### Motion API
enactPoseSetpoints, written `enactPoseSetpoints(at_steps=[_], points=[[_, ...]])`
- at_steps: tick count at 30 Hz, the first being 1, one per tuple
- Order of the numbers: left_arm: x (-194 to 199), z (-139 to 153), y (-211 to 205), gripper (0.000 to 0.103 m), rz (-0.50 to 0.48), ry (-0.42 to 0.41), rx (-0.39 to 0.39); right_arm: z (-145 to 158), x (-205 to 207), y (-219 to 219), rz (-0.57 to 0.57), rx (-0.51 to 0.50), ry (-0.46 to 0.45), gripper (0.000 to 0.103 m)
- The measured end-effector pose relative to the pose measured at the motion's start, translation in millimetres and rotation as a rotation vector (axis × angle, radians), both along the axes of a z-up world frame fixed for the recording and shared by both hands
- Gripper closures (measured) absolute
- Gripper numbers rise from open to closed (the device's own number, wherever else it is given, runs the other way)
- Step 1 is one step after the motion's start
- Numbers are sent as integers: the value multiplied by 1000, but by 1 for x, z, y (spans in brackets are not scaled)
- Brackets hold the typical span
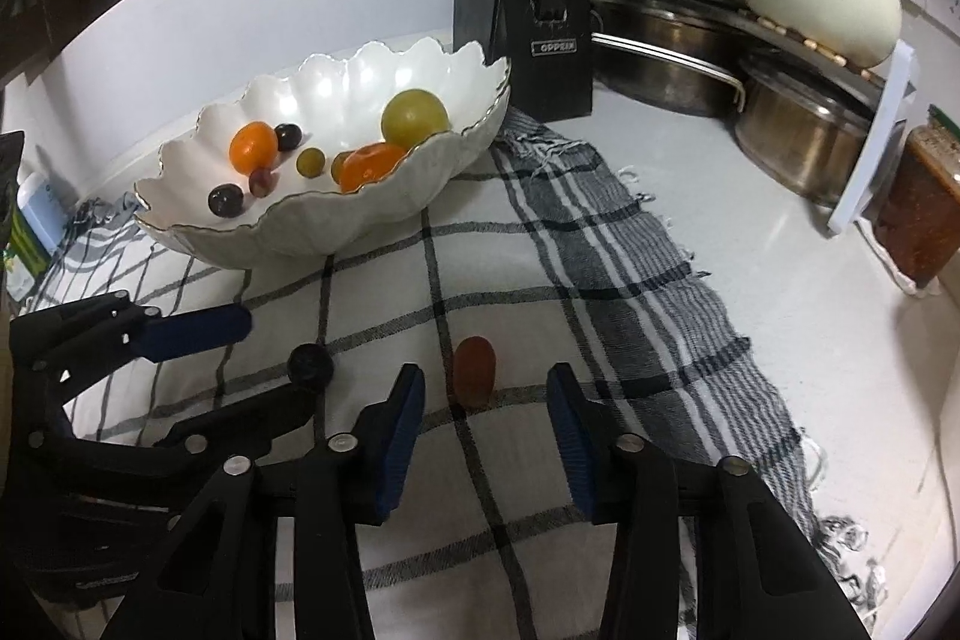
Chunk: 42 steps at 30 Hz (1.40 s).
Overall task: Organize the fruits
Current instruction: 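Grasp a red-brown date with the right gripper while the left gripper grasps a dark plum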
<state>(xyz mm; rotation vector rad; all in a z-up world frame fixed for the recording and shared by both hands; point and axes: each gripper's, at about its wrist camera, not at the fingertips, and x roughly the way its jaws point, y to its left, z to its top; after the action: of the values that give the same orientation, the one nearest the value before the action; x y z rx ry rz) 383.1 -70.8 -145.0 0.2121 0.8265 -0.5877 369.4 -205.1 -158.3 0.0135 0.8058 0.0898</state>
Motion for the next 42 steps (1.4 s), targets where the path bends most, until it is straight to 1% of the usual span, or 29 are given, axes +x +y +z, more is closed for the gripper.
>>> enactPoseSetpoints(at_steps=[3, 5, 11, 13, 15, 16, 17, 19, 22, 25, 31, 36, 39, 42], points=[[3, -3, -4, 58, -10, 7, 4, -2, 4, 0, 5, 10, 7, 62], [5, -5, -6, 61, -10, 12, 8, -3, 7, 1, 9, 6, 11, 66], [10, -7, -9, 68, -12, 23, 8, -9, 17, 2, 17, 14, 39, 70], [10, -7, -9, 75, -14, 27, 6, -12, 20, 2, 16, 22, 49, 74], [10, -8, -10, 78, -11, 16, 16, -12, 21, 3, 12, 15, 43, 75], [10, -8, -10, 82, -11, 14, 17, -12, 21, 3, 12, 13, 41, 78], [10, -9, -10, 82, -11, 15, 17, -12, 21, 3, 10, 9, 40, 81], [10, -9, -9, 82, -8, 17, 12, -12, 22, 2, 11, 14, 41, 85], [9, -8, -8, 82, -1, 18, 5, -11, 20, 0, 4, 32, 38, 85], [6, -4, -7, 82, 4, 2, 2, -10, 16, -1, -1, 39, 31, 85], [-2, 5, -4, 82, 15, -18, -10, -4, 3, -2, -12, 40, 11, 85], [-11, 12, 0, 82, 32, -22, -29, 6, -9, 0, -16, 52, -13, 85], [-16, 17, 3, 82, 49, -28, -23, 14, -17, 3, -7, 57, -30, 85], [-20, 24, 9, 82, 71, -28, -44, 22, -24, 7, 3, 55, -53, 85]])
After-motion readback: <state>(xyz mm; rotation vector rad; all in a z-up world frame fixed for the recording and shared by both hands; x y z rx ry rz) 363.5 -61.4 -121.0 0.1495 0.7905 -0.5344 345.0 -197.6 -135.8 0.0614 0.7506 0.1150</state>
